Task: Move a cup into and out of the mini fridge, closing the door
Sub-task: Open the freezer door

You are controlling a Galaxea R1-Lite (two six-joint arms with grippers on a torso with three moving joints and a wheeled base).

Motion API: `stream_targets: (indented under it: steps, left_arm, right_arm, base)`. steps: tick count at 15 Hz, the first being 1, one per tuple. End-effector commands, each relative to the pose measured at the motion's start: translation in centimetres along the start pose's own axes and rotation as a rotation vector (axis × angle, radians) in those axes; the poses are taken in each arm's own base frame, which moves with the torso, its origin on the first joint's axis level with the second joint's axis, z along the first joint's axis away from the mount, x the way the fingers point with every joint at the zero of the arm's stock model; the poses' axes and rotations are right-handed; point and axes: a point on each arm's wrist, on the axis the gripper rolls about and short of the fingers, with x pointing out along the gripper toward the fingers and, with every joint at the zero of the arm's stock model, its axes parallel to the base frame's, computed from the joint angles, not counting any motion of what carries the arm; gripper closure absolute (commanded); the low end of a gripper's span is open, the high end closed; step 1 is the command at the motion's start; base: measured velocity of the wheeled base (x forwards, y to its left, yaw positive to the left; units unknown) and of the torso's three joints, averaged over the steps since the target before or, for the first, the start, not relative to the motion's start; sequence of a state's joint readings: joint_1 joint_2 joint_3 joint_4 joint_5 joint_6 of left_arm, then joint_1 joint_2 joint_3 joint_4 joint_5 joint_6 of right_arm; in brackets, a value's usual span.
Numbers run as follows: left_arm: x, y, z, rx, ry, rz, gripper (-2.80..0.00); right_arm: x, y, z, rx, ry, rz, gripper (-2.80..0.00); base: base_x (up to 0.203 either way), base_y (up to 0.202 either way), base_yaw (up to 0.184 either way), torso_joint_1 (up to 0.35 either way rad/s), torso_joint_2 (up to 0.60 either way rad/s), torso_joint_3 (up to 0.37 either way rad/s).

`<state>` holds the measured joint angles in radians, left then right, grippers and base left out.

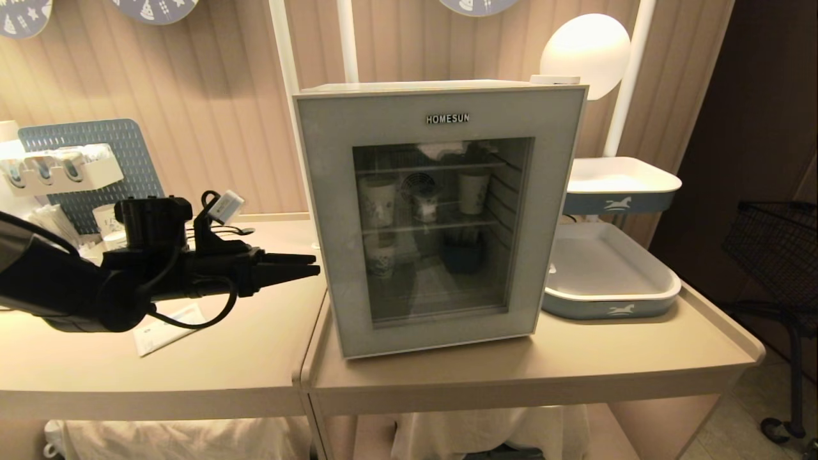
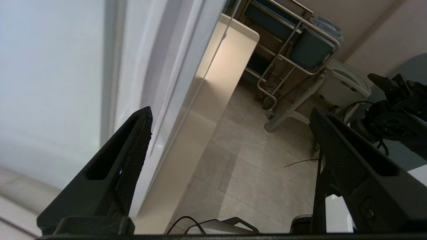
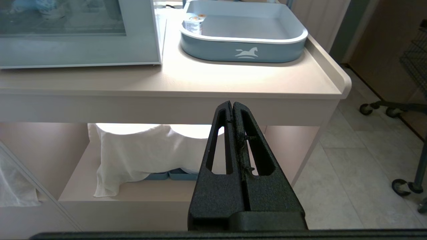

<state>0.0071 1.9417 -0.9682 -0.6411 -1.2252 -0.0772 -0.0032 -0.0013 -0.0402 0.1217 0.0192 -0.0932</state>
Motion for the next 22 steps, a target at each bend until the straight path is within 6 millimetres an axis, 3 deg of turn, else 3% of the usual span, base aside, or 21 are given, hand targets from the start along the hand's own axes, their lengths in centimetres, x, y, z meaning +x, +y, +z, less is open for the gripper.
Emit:
stream_targets:
  steps: [1,11,22]
  left_arm:
    - [0.7,0.2,-0.1,0.002,0.006,-0.022,-2.8]
    - [1.9,1.2,-0.3,0.025,0.005,-0.032,-2.8]
    - [1.8,-4.4,1.2,0.062,0.003,-0.102,-2.8]
  right_arm:
    - [0.0,0.0,0.0,0.0,0.001,0.001,0.0]
    - [0.0,0.0,0.0,-0.002,0.001,0.001,0.0]
    - [0.0,0.0,0.0,-0.002,0.001,0.001,0.0]
  base:
    - [0.0,0.0,0.0,0.0,0.0,0.0]
    - [0.0,0.0,0.0,0.0,0.0,0.0]
    - [0.0,0.0,0.0,0.0,0.0,0.0]
